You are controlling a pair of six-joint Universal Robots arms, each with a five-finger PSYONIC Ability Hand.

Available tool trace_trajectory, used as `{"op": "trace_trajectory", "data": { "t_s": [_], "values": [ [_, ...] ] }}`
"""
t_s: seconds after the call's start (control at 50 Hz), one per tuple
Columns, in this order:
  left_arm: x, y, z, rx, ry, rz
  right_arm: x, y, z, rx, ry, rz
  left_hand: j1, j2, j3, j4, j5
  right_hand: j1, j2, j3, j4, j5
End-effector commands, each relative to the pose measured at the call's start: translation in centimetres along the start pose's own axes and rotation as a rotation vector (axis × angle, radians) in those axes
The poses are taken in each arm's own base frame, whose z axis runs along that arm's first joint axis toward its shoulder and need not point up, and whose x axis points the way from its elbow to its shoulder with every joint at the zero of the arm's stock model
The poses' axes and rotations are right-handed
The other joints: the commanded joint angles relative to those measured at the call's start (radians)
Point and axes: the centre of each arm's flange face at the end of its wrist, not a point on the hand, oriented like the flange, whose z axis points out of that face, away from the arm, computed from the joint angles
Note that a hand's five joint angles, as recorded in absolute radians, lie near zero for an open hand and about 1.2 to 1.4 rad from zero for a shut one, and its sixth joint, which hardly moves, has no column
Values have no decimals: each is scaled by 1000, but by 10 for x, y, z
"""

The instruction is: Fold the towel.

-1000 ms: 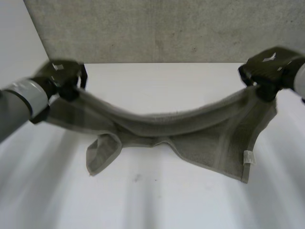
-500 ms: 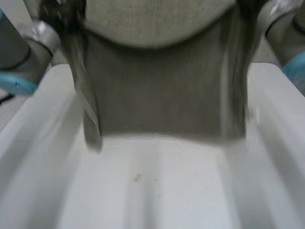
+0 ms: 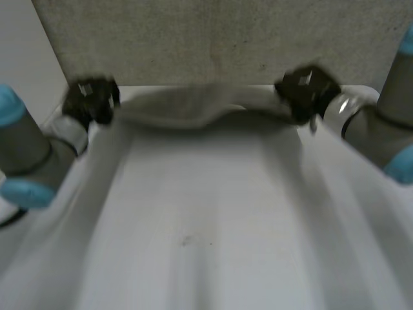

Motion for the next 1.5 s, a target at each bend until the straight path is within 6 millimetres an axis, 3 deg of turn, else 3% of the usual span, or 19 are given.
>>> {"op": "trace_trajectory", "data": {
  "t_s": [0.02,0.06,0.1,0.26,0.3,0.34,0.44,0.58,0.68,0.8,0.82,0.86,1.02,1.08,1.16,1.24,1.28,1.42,1.5],
  "values": [
    [26,88,-44,-275,125,198,-52,71,-17,-224,-153,-100,212,179,180,179,197,74,74,62,61,55],
    [30,101,-54,-316,160,319,-55,87,-29,-320,-133,-121,212,179,180,179,197,74,74,62,61,55],
    [30,104,-56,-324,168,362,-54,87,-36,-345,-111,-117,212,179,180,179,197,74,74,62,61,55],
    [24,88,-53,-278,143,400,-24,79,-67,-339,20,-50,212,179,180,179,197,74,74,62,61,55],
    [21,86,-52,-266,132,401,-18,79,-70,-336,47,-35,51,18,19,18,36,74,74,62,61,55],
    [19,85,-49,-247,120,403,-8,83,-74,-327,102,3,-528,-560,-560,-560,-543,74,74,62,61,55],
    [18,87,-44,-212,106,413,11,102,-76,-342,187,74,-679,-712,-711,-712,-694,74,74,62,61,55],
    [15,97,-42,-222,73,418,18,111,-78,-359,212,94,-698,-731,-730,-731,-713,74,74,62,61,55],
    [15,99,-45,-244,67,413,21,114,-79,-365,222,101,-674,-707,-706,-707,-689,74,74,62,61,55],
    [19,97,-58,-265,88,406,18,114,-79,-361,205,106,-146,-179,-178,-179,-161,74,74,62,61,55],
    [19,95,-60,-262,87,407,17,114,-79,-361,201,106,136,103,104,103,121,74,74,62,61,55],
    [20,93,-63,-262,91,403,16,115,-79,-363,200,108,211,178,179,178,196,74,74,62,61,55],
    [17,63,-75,-206,76,413,14,112,-83,-383,175,82,212,179,180,179,197,74,74,62,61,55],
    [7,48,-84,-206,44,419,16,100,-94,-408,149,22,212,179,180,179,197,74,74,62,61,55],
    [-9,20,-111,-230,-9,414,11,79,-117,-443,36,-110,212,179,180,179,197,74,74,62,61,55],
    [-8,1,-135,-250,-10,402,5,62,-134,-458,-49,-152,212,179,180,179,197,74,74,62,61,55],
    [-2,-15,-156,-241,23,390,4,39,-154,-451,-106,-143,212,179,180,179,197,74,74,62,61,55],
    [-6,-20,-167,-234,68,361,21,15,-163,-378,-120,-114,212,179,180,179,197,74,74,62,61,55],
    [-12,-14,-159,-237,82,345,36,23,-151,-373,-113,-86,212,179,180,179,197,74,74,62,61,55]
  ]
}}
